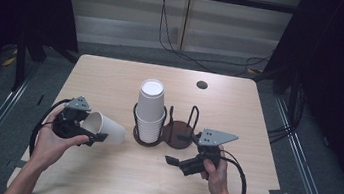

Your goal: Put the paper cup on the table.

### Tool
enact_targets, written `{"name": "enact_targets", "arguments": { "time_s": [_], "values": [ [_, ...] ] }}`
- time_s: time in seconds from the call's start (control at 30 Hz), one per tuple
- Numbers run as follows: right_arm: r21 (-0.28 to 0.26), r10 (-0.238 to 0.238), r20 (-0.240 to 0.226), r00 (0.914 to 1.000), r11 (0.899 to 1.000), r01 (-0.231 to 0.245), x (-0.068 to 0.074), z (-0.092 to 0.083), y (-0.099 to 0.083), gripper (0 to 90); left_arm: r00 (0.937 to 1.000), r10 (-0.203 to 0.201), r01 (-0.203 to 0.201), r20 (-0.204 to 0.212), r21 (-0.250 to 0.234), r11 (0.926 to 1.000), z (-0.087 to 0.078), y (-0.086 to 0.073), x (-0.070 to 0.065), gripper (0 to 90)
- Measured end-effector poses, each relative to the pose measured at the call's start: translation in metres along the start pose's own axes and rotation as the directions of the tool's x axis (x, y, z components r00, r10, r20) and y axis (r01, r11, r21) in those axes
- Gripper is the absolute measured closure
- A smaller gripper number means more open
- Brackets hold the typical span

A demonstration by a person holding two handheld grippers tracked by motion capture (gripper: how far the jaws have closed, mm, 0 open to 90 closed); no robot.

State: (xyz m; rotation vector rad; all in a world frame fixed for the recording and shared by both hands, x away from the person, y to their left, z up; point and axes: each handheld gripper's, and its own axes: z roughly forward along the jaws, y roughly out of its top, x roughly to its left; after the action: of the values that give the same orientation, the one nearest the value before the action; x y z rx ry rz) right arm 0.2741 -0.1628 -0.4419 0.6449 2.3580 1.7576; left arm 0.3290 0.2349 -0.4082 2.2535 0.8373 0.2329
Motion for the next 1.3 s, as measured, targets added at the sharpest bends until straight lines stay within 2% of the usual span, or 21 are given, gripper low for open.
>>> {"name": "enact_targets", "arguments": {
  "time_s": [0.1,0.27,0.33,0.37,0.47,0.57,0.63,0.73,0.83,0.9,0.93,1.0,1.03,1.1,1.2,1.27,1.3],
  "values": [
    [-0.001,0.001,0.008,1.0000,1.000,-0.001,-0.001,-0.001,0.000,13.2,0.9999,0.013,-0.013,-0.011,0.023,0.9997,0.001,0.005,0.004,10.3],
    [0.002,0.010,0.029,0.9995,1.000,-0.010,-0.001,-0.003,-0.001,13.2,0.9992,0.002,0.001,-0.039,0.070,0.9975,0.003,0.011,0.013,10.2],
    [0.008,0.012,0.028,0.9995,1.000,-0.012,-0.001,-0.003,-0.002,13.3,0.9987,-0.013,0.018,-0.049,0.093,0.9955,0.004,0.014,0.019,10.0],
    [0.008,0.012,0.032,0.9994,1.000,-0.013,-0.001,-0.002,-0.002,13.3,0.9989,-0.023,0.028,-0.040,0.111,0.9934,0.006,0.015,0.022,9.9],
    [0.009,0.013,0.029,0.9995,1.000,-0.014,-0.001,-0.001,-0.002,13.3,0.9959,-0.035,0.047,-0.083,0.146,0.9882,0.010,0.019,0.028,9.7],
    [0.009,0.015,0.028,0.9995,1.000,-0.015,-0.001,-0.001,-0.002,13.3,0.9948,-0.048,0.063,-0.090,0.171,0.9832,0.011,0.024,0.032,9.4],
    [0.008,0.013,0.030,0.9995,1.000,-0.013,-0.001,-0.002,-0.002,13.3,0.9945,-0.032,0.050,-0.100,0.188,0.9809,0.012,0.028,0.033,9.2],
    [0.005,0.014,0.034,0.9993,1.000,-0.015,-0.002,-0.003,-0.001,13.3,0.9944,-0.018,0.042,-0.104,0.226,0.9732,0.014,0.034,0.034,8.5],
    [0.005,0.015,0.035,0.9993,1.000,-0.015,-0.002,-0.004,-0.002,13.3,0.9904,-0.017,0.050,-0.137,0.240,0.9696,0.016,0.038,0.036,8.2],
    [0.004,0.014,0.032,0.9994,1.000,-0.014,-0.002,-0.005,-0.002,13.2,0.9911,-0.039,0.073,-0.127,0.273,0.9592,0.019,0.040,0.039,8.1],
    [0.004,0.017,0.034,0.9993,1.000,-0.017,-0.002,-0.005,-0.002,13.3,0.9896,-0.029,0.068,-0.141,0.281,0.9572,0.020,0.041,0.040,8.1],
    [-0.001,0.020,0.033,0.9992,1.000,-0.020,-0.002,-0.006,-0.001,13.3,0.9859,-0.029,0.074,-0.165,0.273,0.9593,0.019,0.042,0.042,7.9],
    [-0.002,0.020,0.035,0.9992,1.000,-0.020,-0.003,-0.007,-0.001,13.3,0.9861,-0.039,0.082,-0.162,0.271,0.9589,0.020,0.042,0.042,7.9],
    [-0.001,0.024,0.038,0.9990,1.000,-0.024,-0.003,-0.007,-0.002,13.2,0.9864,-0.046,0.089,-0.157,0.275,0.9572,0.023,0.042,0.045,7.8],
    [0.002,0.026,0.038,0.9989,1.000,-0.026,-0.004,-0.007,-0.002,13.3,0.9816,-0.042,0.094,-0.187,0.283,0.9544,0.026,0.042,0.047,7.4],
    [0.000,0.024,0.034,0.9991,1.000,-0.024,-0.003,-0.006,-0.002,13.3,0.9840,-0.042,0.093,-0.173,0.296,0.9506,0.029,0.042,0.048,7.3],
    [0.000,0.023,0.034,0.9991,1.000,-0.023,-0.003,-0.006,-0.002,13.3,0.9837,-0.045,0.096,-0.174,0.292,0.9517,0.031,0.042,0.047,6.2]
  ]
}}
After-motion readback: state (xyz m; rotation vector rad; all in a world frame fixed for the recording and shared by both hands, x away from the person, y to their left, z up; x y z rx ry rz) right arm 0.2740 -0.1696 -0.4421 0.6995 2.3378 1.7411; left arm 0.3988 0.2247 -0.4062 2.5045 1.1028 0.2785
